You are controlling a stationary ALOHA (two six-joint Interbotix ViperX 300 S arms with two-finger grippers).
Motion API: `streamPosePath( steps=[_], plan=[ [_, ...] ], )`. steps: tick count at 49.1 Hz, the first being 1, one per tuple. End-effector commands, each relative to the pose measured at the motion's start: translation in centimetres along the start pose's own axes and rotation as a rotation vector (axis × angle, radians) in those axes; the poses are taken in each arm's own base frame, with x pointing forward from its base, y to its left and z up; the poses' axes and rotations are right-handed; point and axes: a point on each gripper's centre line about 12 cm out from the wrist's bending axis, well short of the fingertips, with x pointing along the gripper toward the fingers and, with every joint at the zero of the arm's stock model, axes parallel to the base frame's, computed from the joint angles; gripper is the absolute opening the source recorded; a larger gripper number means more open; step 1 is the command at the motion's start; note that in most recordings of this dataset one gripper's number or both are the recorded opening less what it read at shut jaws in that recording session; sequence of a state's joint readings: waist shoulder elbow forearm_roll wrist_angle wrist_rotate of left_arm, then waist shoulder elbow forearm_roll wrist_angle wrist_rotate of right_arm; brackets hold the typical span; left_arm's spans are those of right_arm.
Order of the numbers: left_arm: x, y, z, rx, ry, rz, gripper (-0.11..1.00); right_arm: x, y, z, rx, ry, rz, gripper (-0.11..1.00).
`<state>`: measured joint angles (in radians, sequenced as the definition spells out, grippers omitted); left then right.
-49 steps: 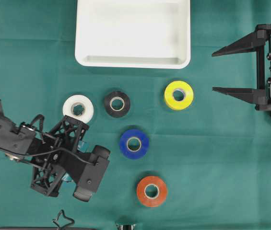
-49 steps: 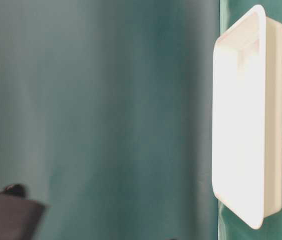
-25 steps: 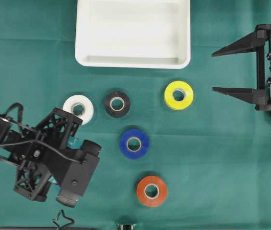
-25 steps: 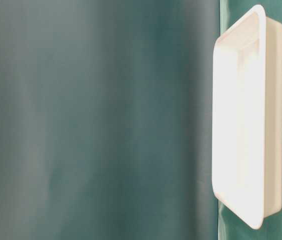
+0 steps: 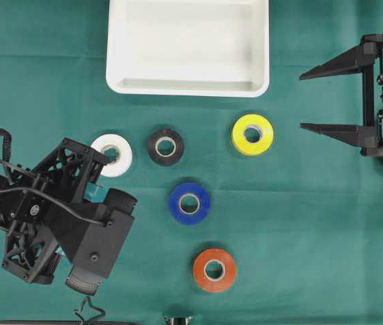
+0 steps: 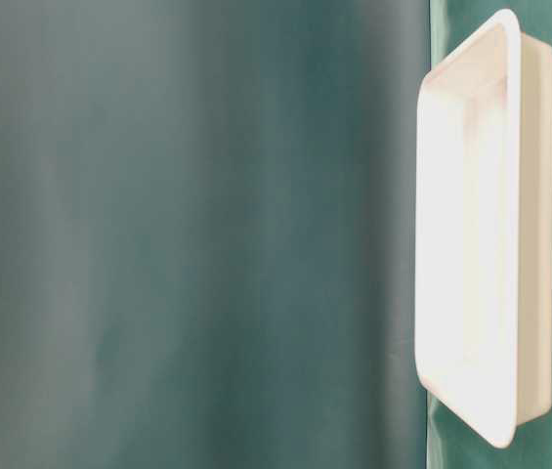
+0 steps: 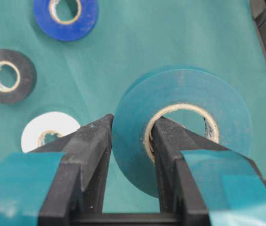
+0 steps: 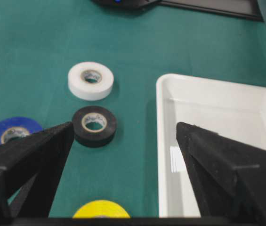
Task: Pick up the tape from a random location and place it into the white case.
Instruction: 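Insert a left finger into the teal roll's hole and close to grip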
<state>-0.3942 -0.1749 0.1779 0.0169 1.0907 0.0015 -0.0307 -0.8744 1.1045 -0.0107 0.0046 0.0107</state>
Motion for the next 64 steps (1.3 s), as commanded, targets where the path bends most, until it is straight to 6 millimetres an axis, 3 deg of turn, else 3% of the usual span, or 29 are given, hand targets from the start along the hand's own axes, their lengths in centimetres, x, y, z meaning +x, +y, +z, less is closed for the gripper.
streamPosePath(
  steps=[1,51,64],
  plan=[
    [-2.0,0.2,0.7,-0.003,-0.058,0.007,0.20,0.0,0.0,1.0,0.003,-0.025,0.002,0.91],
    [-1.9,0.3,0.6,-0.004,-0.055,0.008,0.20,0.0,0.0,0.9,0.003,-0.018,0.001,0.91],
    [-1.8,1.6,0.5,-0.036,-0.065,0.026,0.20,0.0,0.0,0.9,0.003,-0.018,0.001,0.91]
  ],
)
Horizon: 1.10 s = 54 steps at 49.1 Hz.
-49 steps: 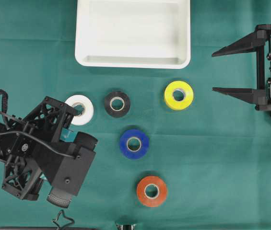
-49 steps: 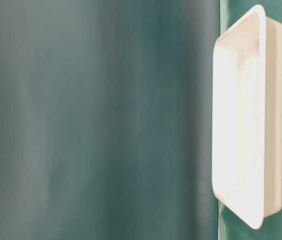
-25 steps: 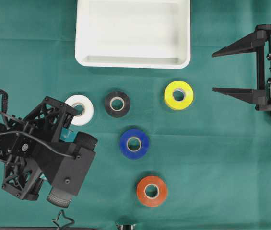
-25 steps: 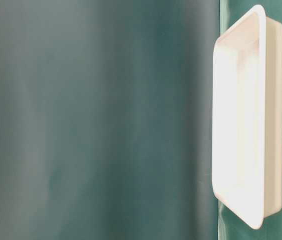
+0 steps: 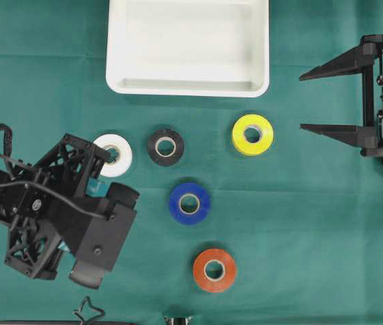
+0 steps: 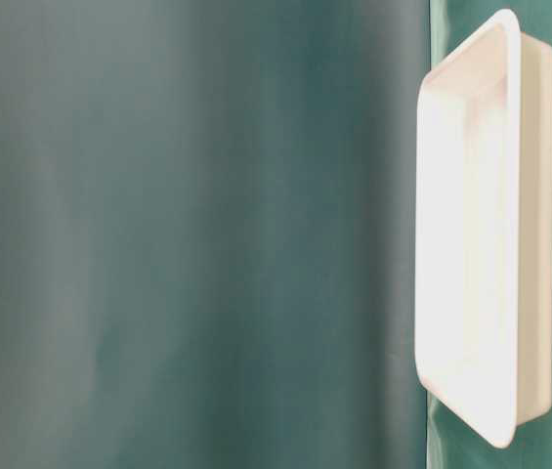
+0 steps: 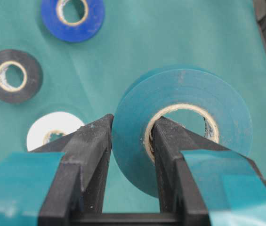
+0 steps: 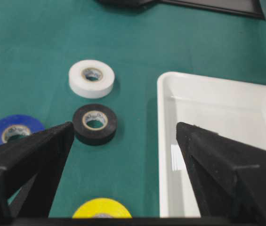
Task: Pick up the tape from a random location and place it into the white case.
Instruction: 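Insert a left finger into the teal roll's hole and close to grip, then lift the teal roll with the left gripper and carry it to the tray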
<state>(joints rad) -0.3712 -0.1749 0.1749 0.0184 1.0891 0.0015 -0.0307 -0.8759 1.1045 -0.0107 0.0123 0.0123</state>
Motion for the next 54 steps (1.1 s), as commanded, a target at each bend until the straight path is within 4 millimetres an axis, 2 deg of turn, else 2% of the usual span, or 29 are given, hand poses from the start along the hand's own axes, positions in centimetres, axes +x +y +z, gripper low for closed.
streamPosePath(
  steps=[1,13,24,41,54],
  plan=[
    [-1.7,1.0,0.5,-0.022,-0.062,0.016,0.20,0.1,0.0,1.0,0.001,-0.023,0.002,0.91],
    [-1.3,5.2,-0.2,-0.126,-0.055,0.074,0.20,0.1,0.0,0.9,0.001,-0.012,0.001,0.91],
    [-1.1,9.9,-1.7,-0.245,-0.031,0.138,0.20,0.1,0.0,0.8,-0.002,-0.006,0.001,0.91],
    [-1.5,16.8,-4.7,-0.424,-0.039,0.242,0.20,0.1,0.0,0.8,-0.005,-0.005,0.001,0.91],
    [-2.5,22.0,-7.8,-0.568,-0.050,0.330,0.20,0.1,0.0,0.8,-0.013,-0.005,0.001,0.91]
  ],
)
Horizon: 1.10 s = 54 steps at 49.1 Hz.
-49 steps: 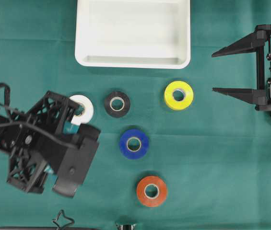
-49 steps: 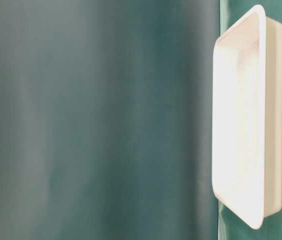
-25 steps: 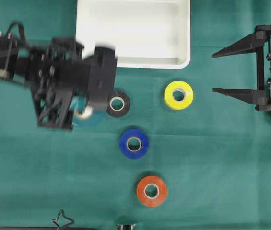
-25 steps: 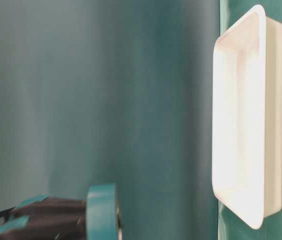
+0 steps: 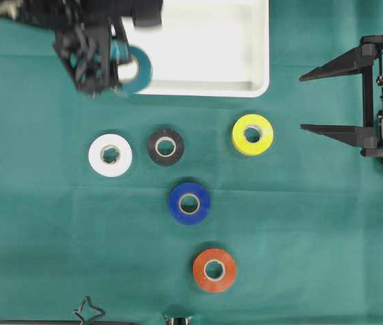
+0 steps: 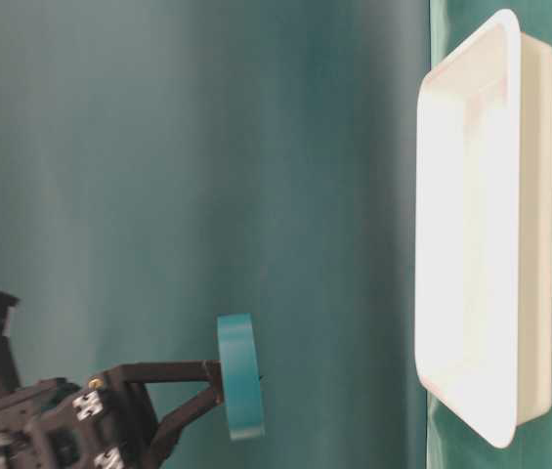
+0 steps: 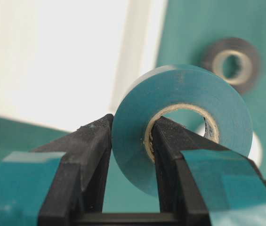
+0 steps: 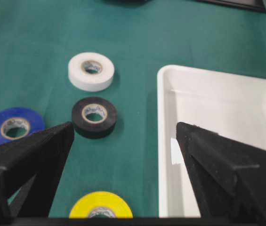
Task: Pick up the tape from a random location and place it into the white case.
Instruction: 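Lift the teal roll with the left gripper and carry it to the tray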
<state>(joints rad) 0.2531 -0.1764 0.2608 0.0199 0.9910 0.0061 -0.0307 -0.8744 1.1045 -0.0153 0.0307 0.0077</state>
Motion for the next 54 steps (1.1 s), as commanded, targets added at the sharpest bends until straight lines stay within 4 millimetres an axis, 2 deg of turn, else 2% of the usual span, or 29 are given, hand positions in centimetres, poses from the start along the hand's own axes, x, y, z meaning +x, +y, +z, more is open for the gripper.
streamPosePath(
  steps=[1,12,28,40,54],
  plan=[
    [-1.4,1.9,0.3,-0.039,-0.052,0.027,0.20,0.0,0.0,1.0,-0.002,-0.025,0.001,0.91],
    [-1.2,5.0,-0.2,-0.116,-0.050,0.072,0.20,0.0,0.0,1.0,-0.003,-0.025,0.001,0.91],
    [-0.8,5.1,0.2,-0.117,-0.070,0.073,0.20,0.0,0.0,1.0,-0.008,-0.025,0.001,0.91],
    [0.6,5.0,1.9,-0.106,-0.093,0.069,0.20,0.0,0.0,1.1,-0.017,-0.031,0.001,0.91],
    [2.2,5.4,5.6,-0.064,-0.133,0.071,0.20,0.0,0.0,1.2,-0.019,-0.031,0.001,0.91]
  ],
)
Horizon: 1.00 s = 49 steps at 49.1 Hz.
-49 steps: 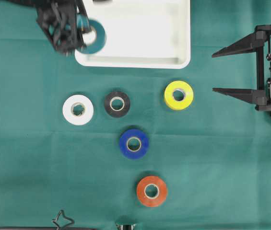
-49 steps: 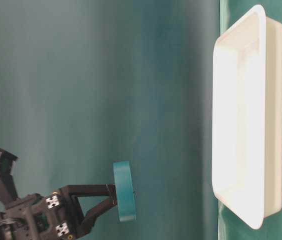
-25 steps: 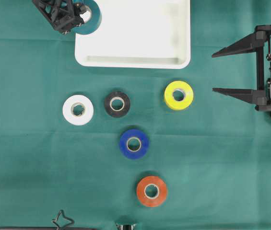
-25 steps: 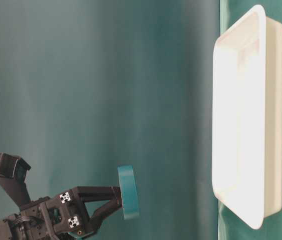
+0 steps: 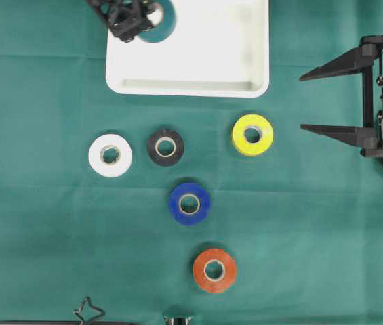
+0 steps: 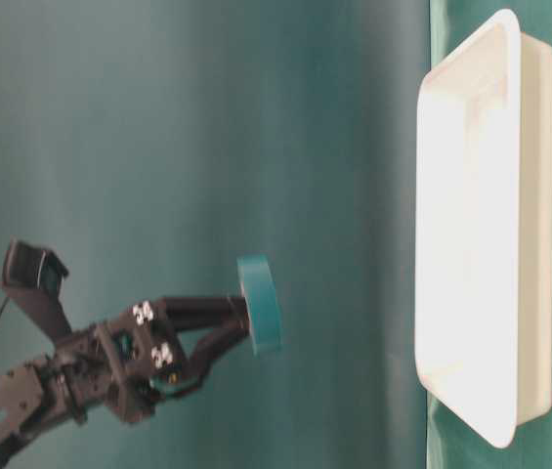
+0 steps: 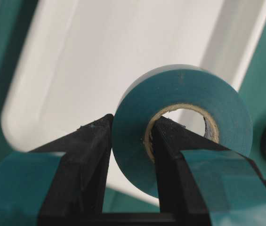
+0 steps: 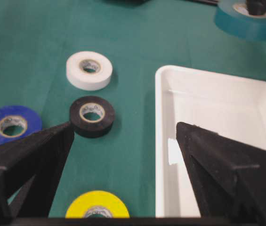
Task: Pick up the tape from a random location and place it into the white case.
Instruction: 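Lift the teal roll with the left gripper and carry it to the tray, then lower the teal roll into the white tray and open the left gripper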
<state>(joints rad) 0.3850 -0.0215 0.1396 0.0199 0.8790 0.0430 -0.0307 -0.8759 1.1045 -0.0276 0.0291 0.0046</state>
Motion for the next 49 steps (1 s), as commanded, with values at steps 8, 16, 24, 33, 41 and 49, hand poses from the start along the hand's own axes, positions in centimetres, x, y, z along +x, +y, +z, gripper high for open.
streamPosePath(
  steps=[8,16,24,33,41,49],
  plan=[
    [0.1,-0.2,3.6,0.046,-0.069,-0.002,0.20,0.1,0.0,1.1,-0.002,-0.026,0.001,0.91],
    [0.8,-0.2,5.2,0.050,-0.083,-0.001,0.20,0.1,0.0,1.1,-0.006,-0.026,0.001,0.91],
    [1.1,-0.2,5.7,0.050,-0.074,-0.002,0.20,0.0,0.0,1.2,-0.006,-0.031,0.001,0.91],
    [1.2,-0.2,5.2,0.049,-0.048,-0.003,0.20,0.1,0.0,1.1,-0.008,-0.029,0.001,0.91],
    [1.3,-0.2,5.1,0.048,-0.044,-0.005,0.20,0.0,0.0,1.2,-0.011,-0.029,0.001,0.91],
    [1.2,-0.2,5.1,0.048,-0.045,-0.005,0.20,0.0,0.0,1.2,-0.011,-0.028,0.001,0.91]
  ],
)
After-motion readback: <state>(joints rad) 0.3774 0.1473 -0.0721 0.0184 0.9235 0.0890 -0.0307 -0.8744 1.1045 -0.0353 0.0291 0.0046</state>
